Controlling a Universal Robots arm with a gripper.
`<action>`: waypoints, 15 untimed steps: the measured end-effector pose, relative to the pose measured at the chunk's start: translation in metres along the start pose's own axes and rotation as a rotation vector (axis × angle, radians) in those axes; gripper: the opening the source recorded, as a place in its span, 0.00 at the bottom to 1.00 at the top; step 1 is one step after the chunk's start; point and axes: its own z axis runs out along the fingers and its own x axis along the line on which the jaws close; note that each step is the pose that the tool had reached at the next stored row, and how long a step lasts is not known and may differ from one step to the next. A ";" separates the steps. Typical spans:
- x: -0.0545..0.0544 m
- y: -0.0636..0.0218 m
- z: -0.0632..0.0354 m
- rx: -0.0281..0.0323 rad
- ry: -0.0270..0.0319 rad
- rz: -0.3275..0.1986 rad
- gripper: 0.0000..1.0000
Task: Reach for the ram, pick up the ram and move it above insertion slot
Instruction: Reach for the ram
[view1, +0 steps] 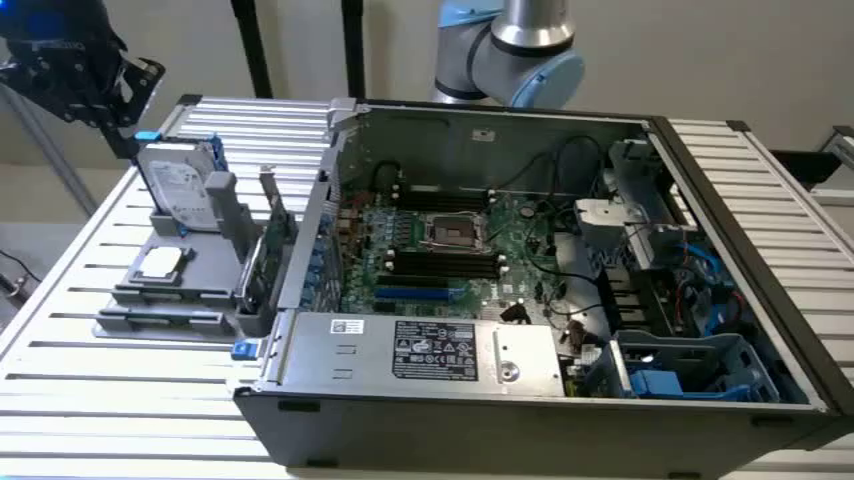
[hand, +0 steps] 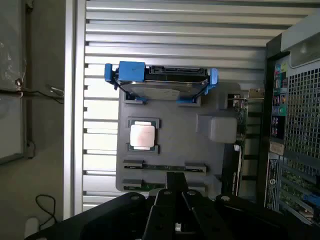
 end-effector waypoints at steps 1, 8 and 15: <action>0.000 0.0000 0.0000 0.0000 0.0000 0.000 0.11; 0.000 0.0000 0.0000 0.0001 0.0000 0.000 0.11; 0.000 -0.0058 0.0000 0.0001 0.0004 0.000 0.11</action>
